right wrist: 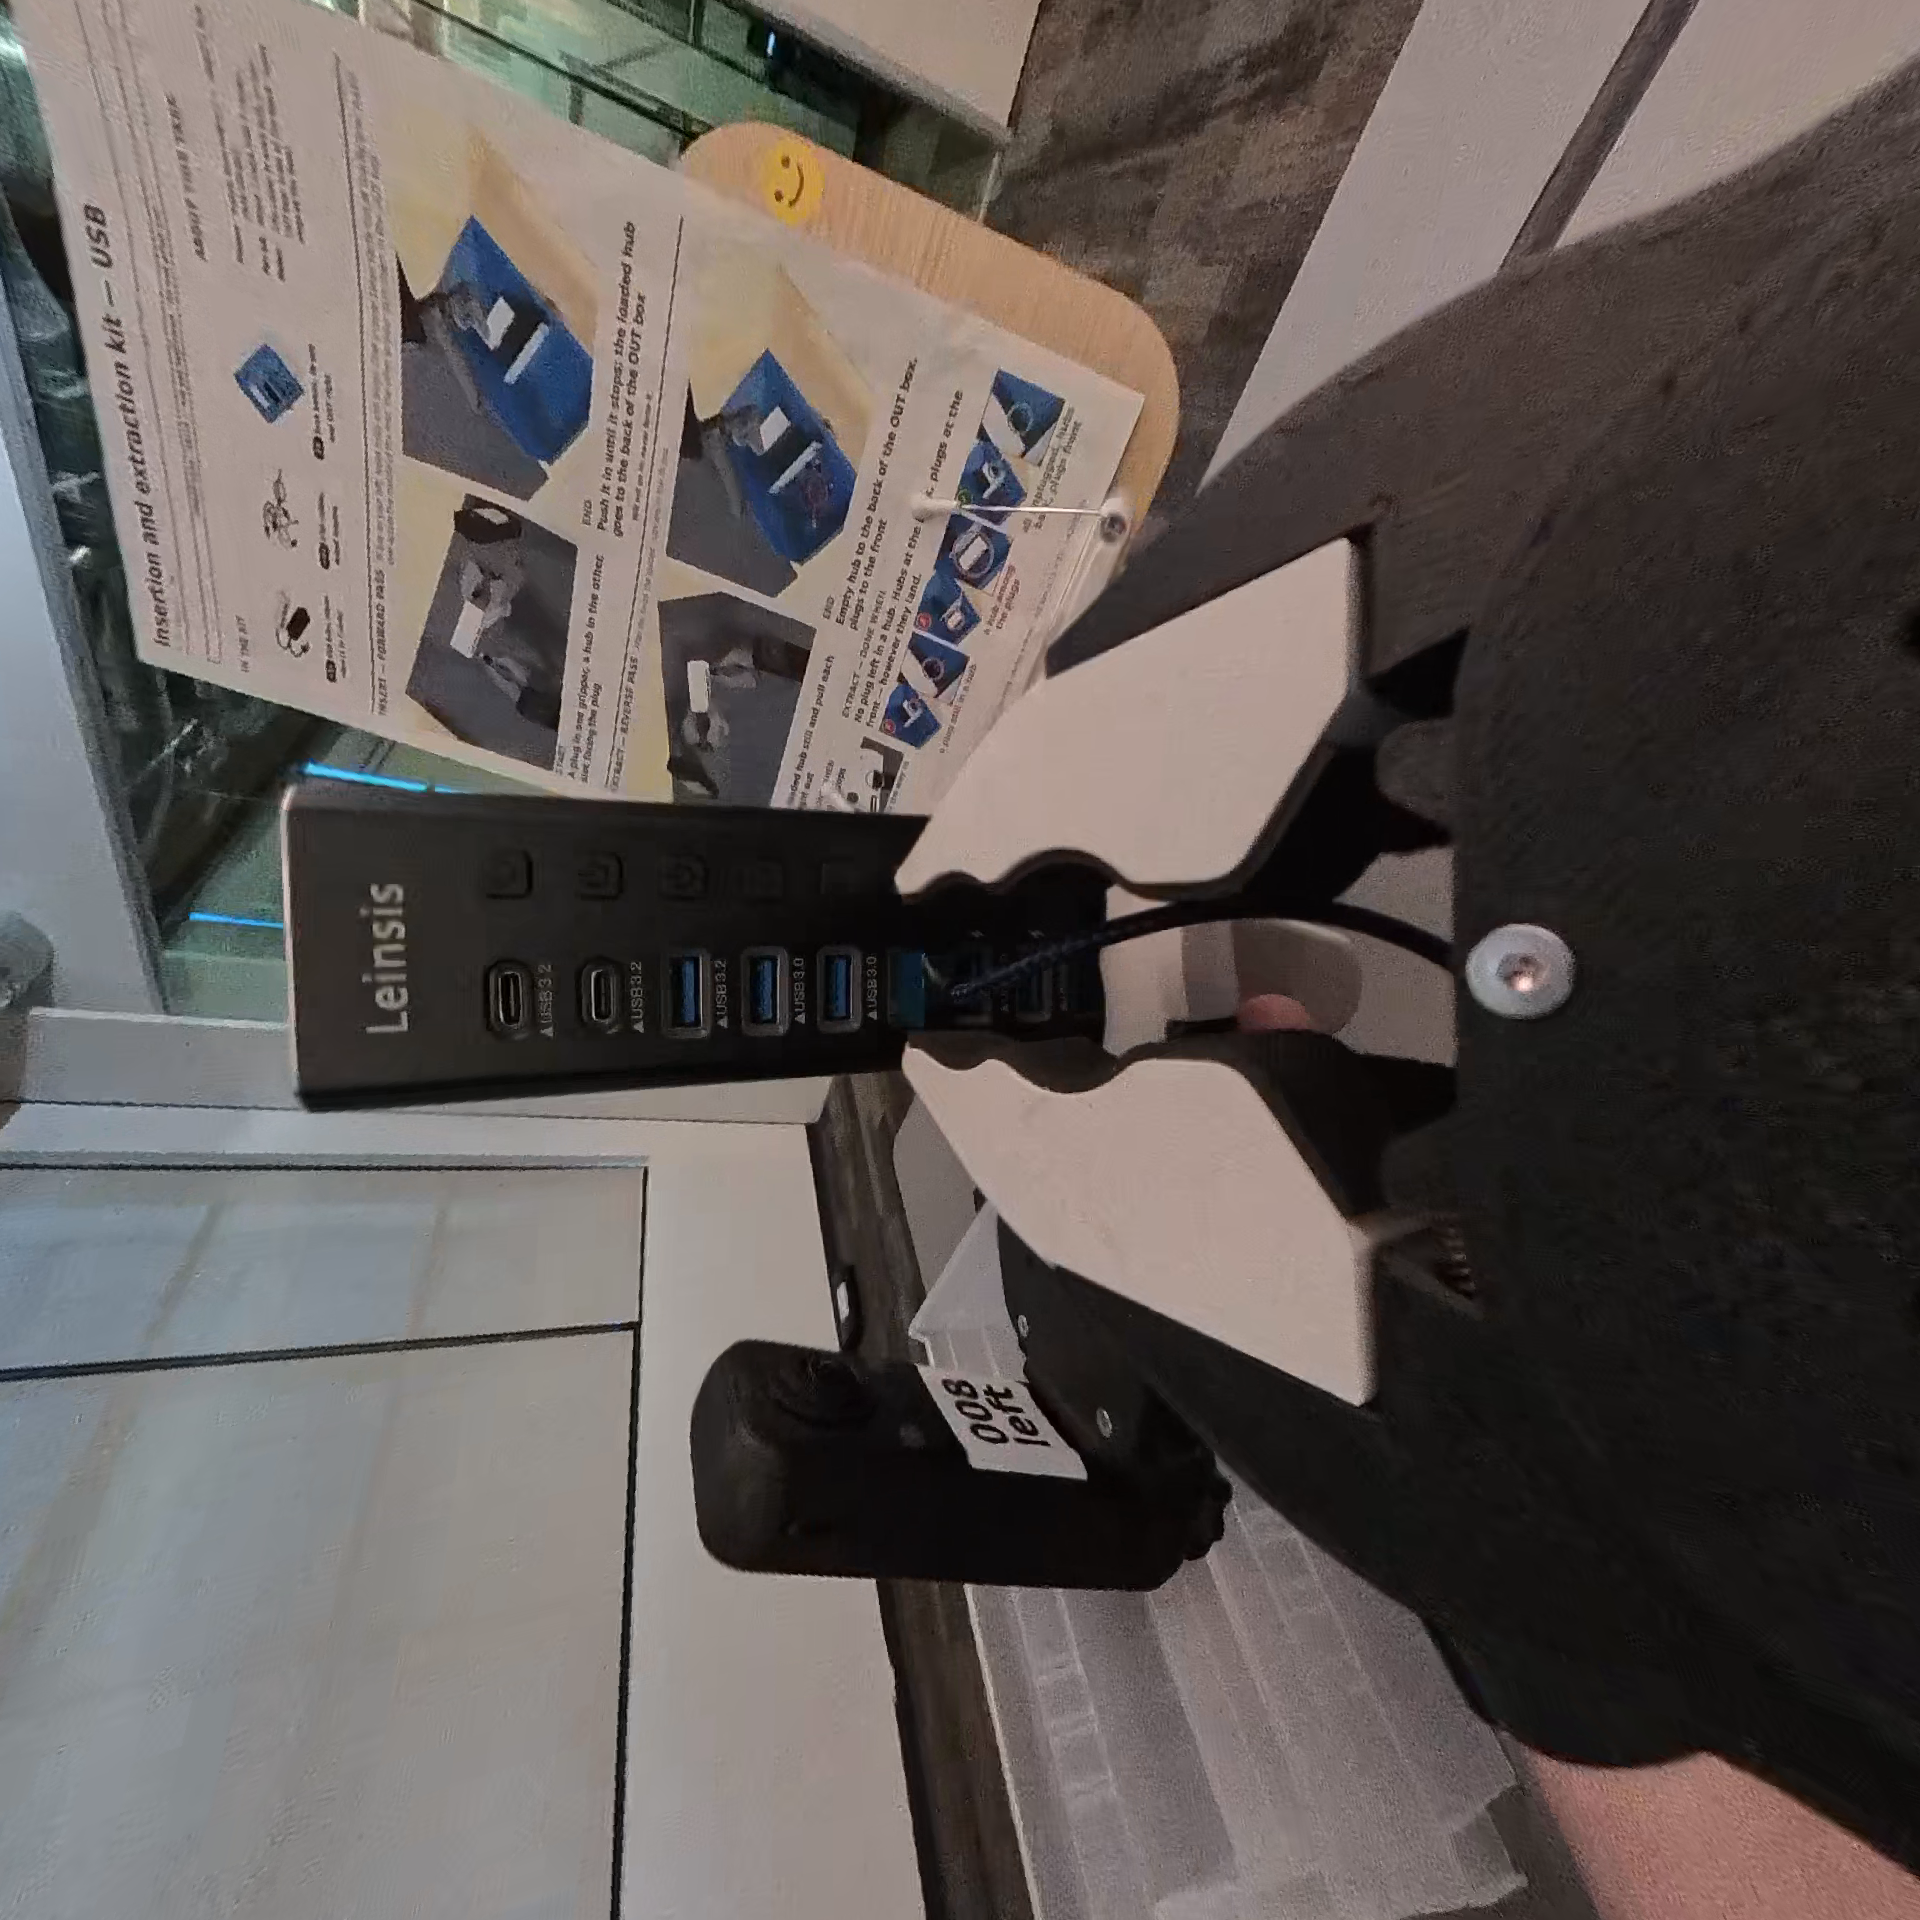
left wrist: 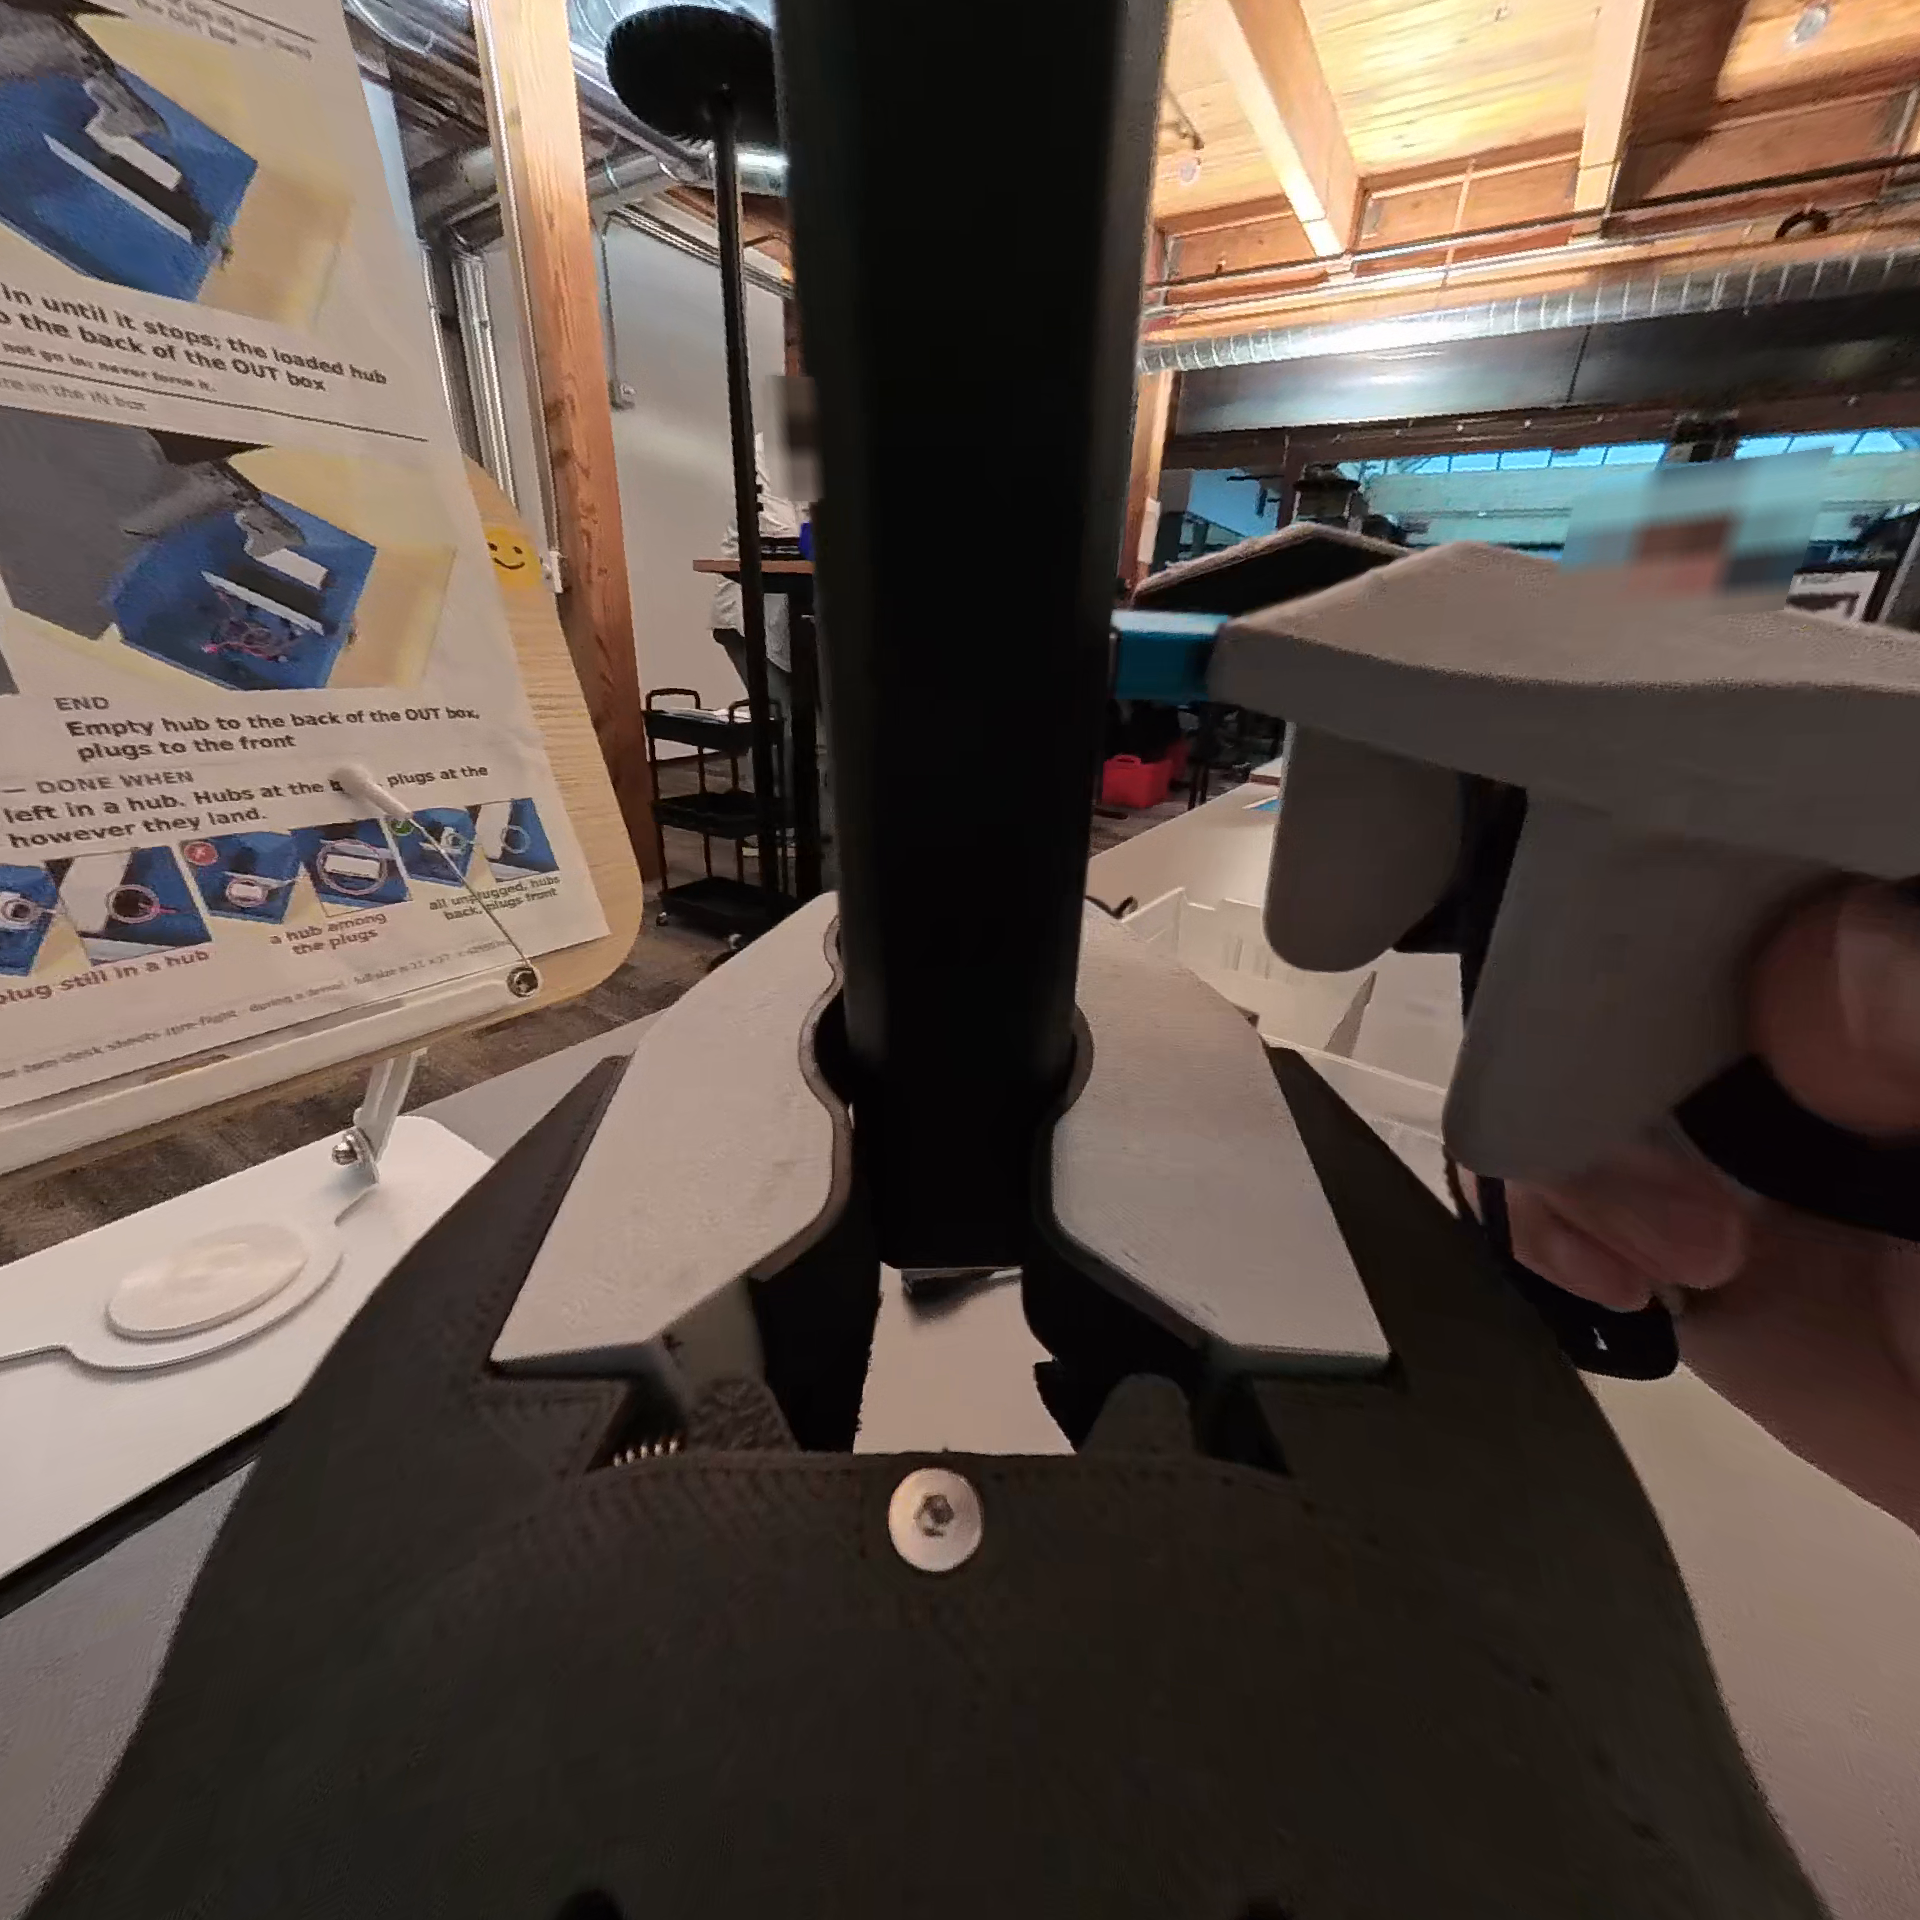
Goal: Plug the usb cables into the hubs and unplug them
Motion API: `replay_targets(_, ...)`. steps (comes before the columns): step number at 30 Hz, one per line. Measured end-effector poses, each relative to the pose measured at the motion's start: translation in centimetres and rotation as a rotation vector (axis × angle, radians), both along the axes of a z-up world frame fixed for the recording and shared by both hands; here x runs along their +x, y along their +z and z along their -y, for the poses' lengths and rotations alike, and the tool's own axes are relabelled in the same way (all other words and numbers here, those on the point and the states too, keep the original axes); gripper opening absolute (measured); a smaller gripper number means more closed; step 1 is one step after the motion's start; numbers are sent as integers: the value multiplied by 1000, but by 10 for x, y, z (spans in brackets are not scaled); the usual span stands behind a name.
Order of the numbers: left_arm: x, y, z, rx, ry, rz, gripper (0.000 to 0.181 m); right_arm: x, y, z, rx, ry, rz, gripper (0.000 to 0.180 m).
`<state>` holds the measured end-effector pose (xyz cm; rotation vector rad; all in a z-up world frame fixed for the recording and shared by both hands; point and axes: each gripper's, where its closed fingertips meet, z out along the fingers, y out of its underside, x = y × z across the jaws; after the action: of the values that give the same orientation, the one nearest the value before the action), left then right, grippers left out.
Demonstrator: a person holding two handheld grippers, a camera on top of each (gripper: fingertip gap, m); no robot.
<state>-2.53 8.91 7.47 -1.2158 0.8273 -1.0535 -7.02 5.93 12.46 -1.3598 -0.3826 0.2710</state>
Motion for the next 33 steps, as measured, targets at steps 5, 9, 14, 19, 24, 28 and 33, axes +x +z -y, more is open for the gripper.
replay_targets(5,1,-4,-2,-10,-4,-15,30,-3,-3,-2,1,16,20,15)
replay_targets(9,0,-8,-6,-27,21,-43,30,0,-7,-5,-15,-13,56,15)
replay_targets(14,-2,-11,-12,-55,74,-82,30,1,-9,-8,-12,-87,49,15)
replay_targets(19,-6,0,-1,-25,-52,-25,30,-8,-3,0,-22,37,63,15)
replay_targets(24,-5,-3,-6,-38,-3,-82,30,-3,-3,1,-63,59,29,14)
replay_targets(28,-4,-9,-12,-83,42,-92,31,1,-7,-4,-40,-99,65,14)
replay_targets(33,-8,-2,-7,-57,8,-69,31,-5,-3,-1,-31,11,25,14)
